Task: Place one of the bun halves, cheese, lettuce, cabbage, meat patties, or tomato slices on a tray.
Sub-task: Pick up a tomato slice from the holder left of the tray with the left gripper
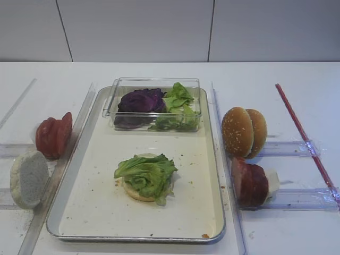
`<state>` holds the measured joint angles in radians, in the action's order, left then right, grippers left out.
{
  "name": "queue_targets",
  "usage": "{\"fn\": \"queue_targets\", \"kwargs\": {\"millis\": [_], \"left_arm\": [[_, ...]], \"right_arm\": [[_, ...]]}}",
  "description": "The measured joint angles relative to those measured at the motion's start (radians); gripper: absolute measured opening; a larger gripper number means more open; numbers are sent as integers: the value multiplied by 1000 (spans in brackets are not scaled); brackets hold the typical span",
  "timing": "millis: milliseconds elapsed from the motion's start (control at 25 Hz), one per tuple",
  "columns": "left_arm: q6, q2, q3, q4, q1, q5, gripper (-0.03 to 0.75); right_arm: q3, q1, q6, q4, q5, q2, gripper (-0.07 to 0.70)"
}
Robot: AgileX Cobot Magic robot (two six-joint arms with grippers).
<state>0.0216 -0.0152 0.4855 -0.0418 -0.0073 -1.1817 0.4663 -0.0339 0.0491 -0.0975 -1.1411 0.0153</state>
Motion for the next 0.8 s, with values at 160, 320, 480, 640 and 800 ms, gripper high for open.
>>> {"fn": "queue_targets", "kwargs": {"millis": [160,320,480,640,800], "left_arm": [[0,0,0,0,0,0,453],[0,0,0,0,0,0,453],[0,0,0,0,0,0,453],[0,0,0,0,0,0,453],[0,0,0,0,0,0,453]], "right_arm": [[0,0,0,0,0,0,454],[0,0,0,0,0,0,454],[0,0,0,0,0,0,454],[0,0,0,0,0,0,454],[0,0,0,0,0,0,454]]}}
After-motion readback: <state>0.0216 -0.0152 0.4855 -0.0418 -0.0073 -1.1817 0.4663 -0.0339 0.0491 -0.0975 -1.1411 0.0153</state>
